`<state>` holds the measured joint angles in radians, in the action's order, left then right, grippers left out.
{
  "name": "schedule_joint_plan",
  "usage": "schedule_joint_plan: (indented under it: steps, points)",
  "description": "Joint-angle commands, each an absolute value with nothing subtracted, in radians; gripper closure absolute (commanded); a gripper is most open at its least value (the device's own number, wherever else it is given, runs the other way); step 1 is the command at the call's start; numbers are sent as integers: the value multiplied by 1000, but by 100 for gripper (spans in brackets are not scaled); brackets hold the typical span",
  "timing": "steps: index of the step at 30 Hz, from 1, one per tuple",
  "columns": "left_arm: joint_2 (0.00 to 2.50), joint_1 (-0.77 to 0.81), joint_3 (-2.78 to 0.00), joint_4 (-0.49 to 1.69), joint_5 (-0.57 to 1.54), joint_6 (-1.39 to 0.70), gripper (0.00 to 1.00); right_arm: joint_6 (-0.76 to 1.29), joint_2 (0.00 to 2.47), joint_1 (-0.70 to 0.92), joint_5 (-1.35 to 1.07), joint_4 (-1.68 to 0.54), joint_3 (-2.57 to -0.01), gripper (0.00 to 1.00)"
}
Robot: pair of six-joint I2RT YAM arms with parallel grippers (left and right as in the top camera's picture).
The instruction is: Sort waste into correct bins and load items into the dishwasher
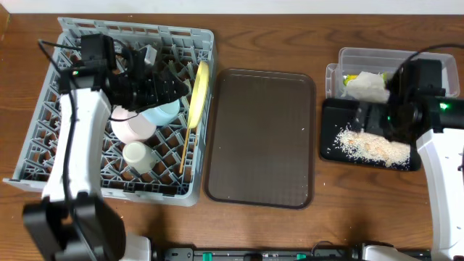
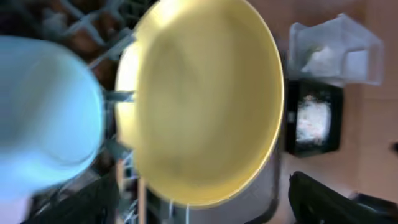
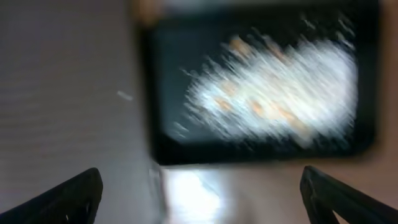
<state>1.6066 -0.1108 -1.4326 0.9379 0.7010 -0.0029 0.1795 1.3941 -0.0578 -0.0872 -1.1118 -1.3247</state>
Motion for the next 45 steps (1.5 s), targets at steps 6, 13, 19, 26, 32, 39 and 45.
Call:
schedule_joint_plan:
  steps: [6, 13, 19, 26, 32, 39, 45]
  points:
    - [1470, 51, -1442, 1129, 30, -162, 10, 36, 1407, 95, -207, -940, -1326, 1]
    - [1421, 106, -1362, 1254, -26, -223, 9, 101, 1425, 125, -109, -1024, -1325, 1]
    - [1100, 152, -1161, 1091, 45, -134, 9, 113, 1307, 125, -81, -1016, -1248, 1]
    - [609, 170, -948, 986, 86, -80, 9, 134, 877, 125, -3, -864, -945, 1]
    - [420, 170, -945, 986, 86, -80, 8, 134, 636, 125, 25, -1003, -880, 1]
    - [402, 170, -945, 986, 86, -80, 0, 134, 585, 125, 25, -1146, -880, 1]
    - [402, 170, -945, 986, 86, -80, 0, 134, 585, 125, 25, -1184, -880, 1]
